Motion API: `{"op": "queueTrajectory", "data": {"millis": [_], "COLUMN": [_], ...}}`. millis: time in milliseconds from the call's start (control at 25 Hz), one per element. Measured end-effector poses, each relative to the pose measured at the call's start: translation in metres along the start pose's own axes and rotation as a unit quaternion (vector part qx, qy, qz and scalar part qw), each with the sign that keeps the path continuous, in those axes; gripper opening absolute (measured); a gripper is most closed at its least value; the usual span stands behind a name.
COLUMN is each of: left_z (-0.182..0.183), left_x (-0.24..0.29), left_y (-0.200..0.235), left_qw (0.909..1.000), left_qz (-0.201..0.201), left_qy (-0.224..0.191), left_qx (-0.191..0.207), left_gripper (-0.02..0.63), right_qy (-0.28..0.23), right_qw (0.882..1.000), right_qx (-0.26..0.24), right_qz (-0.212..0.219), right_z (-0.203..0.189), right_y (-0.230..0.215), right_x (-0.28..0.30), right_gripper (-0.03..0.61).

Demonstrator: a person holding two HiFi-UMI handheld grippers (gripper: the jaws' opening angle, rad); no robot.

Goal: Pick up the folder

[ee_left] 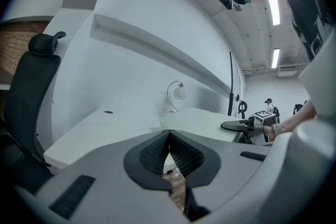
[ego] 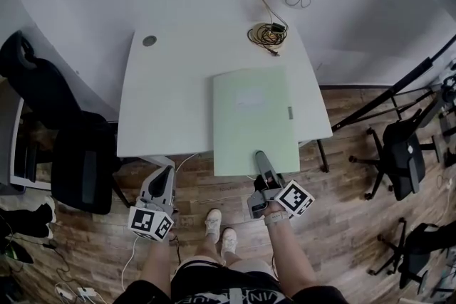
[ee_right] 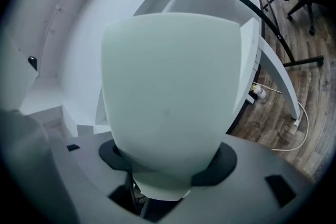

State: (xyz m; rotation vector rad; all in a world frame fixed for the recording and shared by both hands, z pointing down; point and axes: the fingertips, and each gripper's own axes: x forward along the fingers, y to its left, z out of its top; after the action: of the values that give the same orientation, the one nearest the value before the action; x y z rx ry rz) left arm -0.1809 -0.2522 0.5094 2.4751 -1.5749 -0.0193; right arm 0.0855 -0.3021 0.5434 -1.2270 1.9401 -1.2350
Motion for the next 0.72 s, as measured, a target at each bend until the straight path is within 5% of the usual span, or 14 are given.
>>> {"op": "queueTrajectory", "data": {"millis": [120, 320, 720], "left_z": [0.004, 0.013, 0.036], "left_x": [0.001, 0.0, -0.005], "left_y": [0.0, -0.002, -0.008], "left_qw": [1.0, 1.0, 0.9997], "left_qz": [0.001, 0.002, 0.007], "left_qy": [0.0, -0.005, -0.017], "left_qx": [0.004, 0.008, 0.017], "left_gripper": [0.014, 0.014, 0.014], "right_qy": [0.002, 0.011, 0.029], "right_qw": [0.998, 0.999, 0.993], "right_qx": [-0.029, -0.037, -0.11], "right_qz": [0.052, -0.011, -0.034], "right_z": [0.009, 0.013, 0.026], "right_y": [0.023, 0.01, 0.022], "right_x": [0.005, -0.011, -0.029], "right_gripper": [0.291, 0.291, 0.291]}}
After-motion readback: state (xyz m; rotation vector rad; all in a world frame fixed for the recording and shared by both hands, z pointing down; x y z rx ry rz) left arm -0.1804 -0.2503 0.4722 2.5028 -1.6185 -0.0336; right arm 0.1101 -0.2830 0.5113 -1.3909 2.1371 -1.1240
